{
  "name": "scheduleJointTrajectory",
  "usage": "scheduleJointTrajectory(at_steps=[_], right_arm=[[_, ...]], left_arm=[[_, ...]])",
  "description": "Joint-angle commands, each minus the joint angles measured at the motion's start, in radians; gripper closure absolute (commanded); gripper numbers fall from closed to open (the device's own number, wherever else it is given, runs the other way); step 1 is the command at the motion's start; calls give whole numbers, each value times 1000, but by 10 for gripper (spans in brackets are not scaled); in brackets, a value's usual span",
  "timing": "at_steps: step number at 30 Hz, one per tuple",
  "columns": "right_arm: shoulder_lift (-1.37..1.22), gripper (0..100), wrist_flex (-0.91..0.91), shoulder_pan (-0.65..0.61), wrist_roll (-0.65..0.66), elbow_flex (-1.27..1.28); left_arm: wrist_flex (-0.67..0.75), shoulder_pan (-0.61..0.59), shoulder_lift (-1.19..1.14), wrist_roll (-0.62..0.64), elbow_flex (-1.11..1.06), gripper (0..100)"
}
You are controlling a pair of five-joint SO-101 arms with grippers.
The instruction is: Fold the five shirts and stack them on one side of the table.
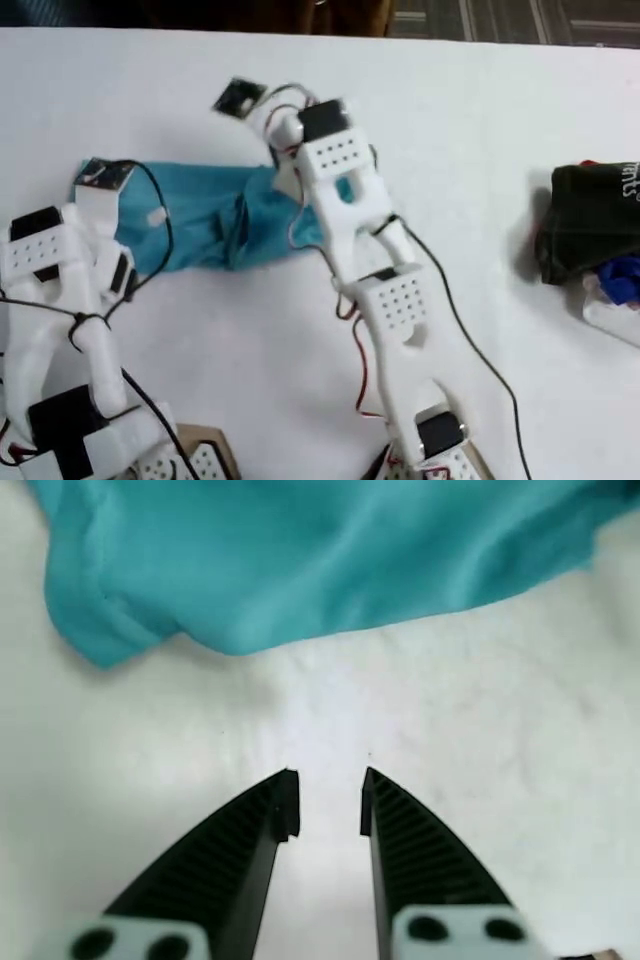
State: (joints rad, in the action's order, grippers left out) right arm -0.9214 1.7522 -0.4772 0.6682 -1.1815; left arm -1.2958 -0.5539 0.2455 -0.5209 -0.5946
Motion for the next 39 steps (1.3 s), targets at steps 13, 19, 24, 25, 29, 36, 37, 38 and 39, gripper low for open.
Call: scheduleJointTrajectory(at_steps=[13,19,24,25,29,36,37,38,39], right_arm=[[205,981,-288,-226,-12,528],[130,981,-447,-275,-6,494],[45,981,-479,-263,-9,367],[38,981,-464,-257,-9,331],[31,981,-344,-243,-11,172],[30,981,-38,-188,-5,-132],[27,981,4,-170,-8,-170],[25,981,24,-150,-11,-192],[30,981,22,-122,-14,-198]], left_arm=[[-2,-100,35,-75,31,876],[-2,-100,38,-75,31,876],[-2,-104,38,-75,38,876],[-2,-110,38,-75,38,876],[-2,-135,38,-75,38,876],[-51,-164,40,-75,38,876],[-64,-173,40,-75,38,876],[-78,-183,40,-75,38,876],[-86,-195,40,-75,38,876]])
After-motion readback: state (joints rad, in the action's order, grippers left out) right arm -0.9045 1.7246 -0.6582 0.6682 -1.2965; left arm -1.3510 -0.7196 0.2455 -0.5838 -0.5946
